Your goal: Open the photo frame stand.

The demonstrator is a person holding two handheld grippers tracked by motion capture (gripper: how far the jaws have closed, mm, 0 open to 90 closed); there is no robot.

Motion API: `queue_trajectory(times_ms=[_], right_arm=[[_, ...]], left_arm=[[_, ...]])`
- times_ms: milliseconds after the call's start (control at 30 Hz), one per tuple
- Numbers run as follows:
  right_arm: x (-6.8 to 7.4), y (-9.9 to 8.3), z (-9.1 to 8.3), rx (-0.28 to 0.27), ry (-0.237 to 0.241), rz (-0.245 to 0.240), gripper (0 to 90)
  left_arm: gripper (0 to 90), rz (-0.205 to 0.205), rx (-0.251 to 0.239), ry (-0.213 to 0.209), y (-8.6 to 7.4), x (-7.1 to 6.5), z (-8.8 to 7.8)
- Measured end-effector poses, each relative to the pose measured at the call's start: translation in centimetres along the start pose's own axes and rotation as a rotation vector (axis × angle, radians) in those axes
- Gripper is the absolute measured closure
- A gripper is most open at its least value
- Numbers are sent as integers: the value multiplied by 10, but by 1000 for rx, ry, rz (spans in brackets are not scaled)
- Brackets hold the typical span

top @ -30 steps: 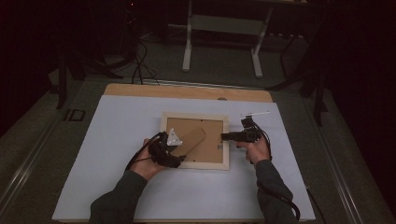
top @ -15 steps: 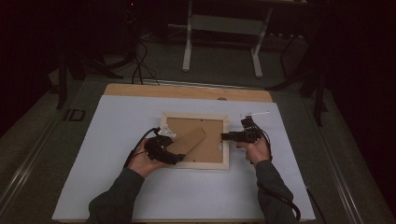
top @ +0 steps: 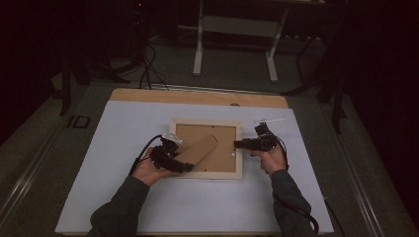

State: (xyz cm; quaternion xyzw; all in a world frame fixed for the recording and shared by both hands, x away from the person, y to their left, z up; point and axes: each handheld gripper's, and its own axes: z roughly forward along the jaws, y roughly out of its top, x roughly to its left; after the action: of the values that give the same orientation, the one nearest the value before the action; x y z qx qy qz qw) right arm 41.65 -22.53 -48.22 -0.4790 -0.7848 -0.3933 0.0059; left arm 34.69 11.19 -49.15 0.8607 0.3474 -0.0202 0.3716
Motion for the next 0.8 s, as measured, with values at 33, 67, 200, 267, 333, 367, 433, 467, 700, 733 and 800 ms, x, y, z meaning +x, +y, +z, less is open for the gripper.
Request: queue_trajectory(times_ms=[33, 67, 200, 267, 333, 367, 433, 467, 700, 733, 800], right_arm=[[0, 0, 0, -1, 0, -1, 571], [1, 0, -1, 1, -1, -2, 571], [2, 0, -2, -1, -4, -12, 571], [2, 0, -2, -2, -4, -11, 571], [3, 0, -3, -4, -6, -17, 572], [4, 0, -3, -5, -7, -22, 572], [5, 1, -4, -6, -9, -26, 573], [5, 1, -4, -6, -9, -26, 573], [7, 3, -7, -17, -15, -40, 580], [7, 3, -7, -19, -18, -42, 582], [8, 4, -8, -22, -22, -44, 583]], left_arm=[[426, 3, 5, -1, 0, -1, 1], [442, 8, 9, 2, 0, -2, 1], [484, 15, 16, -1, 0, -3, 1], [500, 21, 19, -7, 0, -3, 1], [505, 29, 19, -8, 0, -3, 0], [515, 32, 20, -12, 0, -4, 0], [522, 36, 21, -13, 0, -4, 0], [525, 36, 21, -13, 0, -4, 0], [543, 62, 33, -8, 2, -8, 1], [544, 62, 33, -8, 2, -8, 1], [545, 68, 32, -2, 3, -8, 1]])
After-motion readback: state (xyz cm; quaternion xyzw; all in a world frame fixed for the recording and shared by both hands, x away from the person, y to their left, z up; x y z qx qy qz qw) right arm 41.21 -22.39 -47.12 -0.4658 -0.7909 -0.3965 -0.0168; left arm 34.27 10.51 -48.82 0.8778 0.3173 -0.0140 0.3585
